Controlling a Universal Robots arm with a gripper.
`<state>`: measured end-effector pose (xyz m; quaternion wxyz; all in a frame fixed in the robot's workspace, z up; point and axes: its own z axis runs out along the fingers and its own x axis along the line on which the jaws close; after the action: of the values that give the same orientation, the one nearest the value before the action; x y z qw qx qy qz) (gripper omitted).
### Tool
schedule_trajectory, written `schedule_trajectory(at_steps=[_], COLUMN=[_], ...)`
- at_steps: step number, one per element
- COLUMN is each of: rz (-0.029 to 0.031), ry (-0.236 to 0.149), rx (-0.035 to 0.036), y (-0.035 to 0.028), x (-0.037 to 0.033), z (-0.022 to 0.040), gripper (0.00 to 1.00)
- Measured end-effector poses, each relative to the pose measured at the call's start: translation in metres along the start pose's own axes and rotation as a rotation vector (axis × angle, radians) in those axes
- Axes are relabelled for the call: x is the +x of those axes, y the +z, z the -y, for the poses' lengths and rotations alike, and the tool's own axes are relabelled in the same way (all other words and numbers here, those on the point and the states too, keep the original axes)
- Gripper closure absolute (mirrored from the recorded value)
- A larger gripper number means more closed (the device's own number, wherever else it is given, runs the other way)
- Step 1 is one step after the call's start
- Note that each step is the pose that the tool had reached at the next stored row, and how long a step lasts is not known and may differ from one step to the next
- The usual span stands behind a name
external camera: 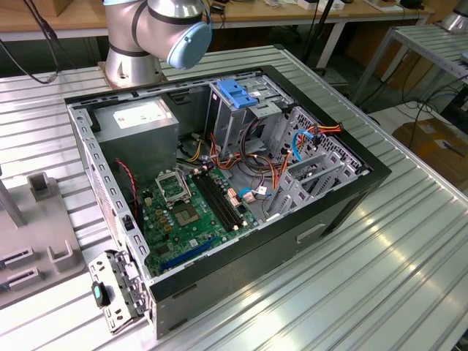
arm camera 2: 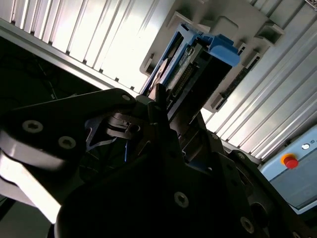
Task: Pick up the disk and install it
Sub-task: 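Pick up the disk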
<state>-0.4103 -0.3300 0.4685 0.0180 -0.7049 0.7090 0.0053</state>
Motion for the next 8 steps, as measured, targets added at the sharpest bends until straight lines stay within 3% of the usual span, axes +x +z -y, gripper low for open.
schedule_trajectory(at_steps=[8], rz=[0.0], ry=[0.0], rx=[0.0], y=[-0.0048], x=[-0.0001], z=[0.0001], gripper=[0.65])
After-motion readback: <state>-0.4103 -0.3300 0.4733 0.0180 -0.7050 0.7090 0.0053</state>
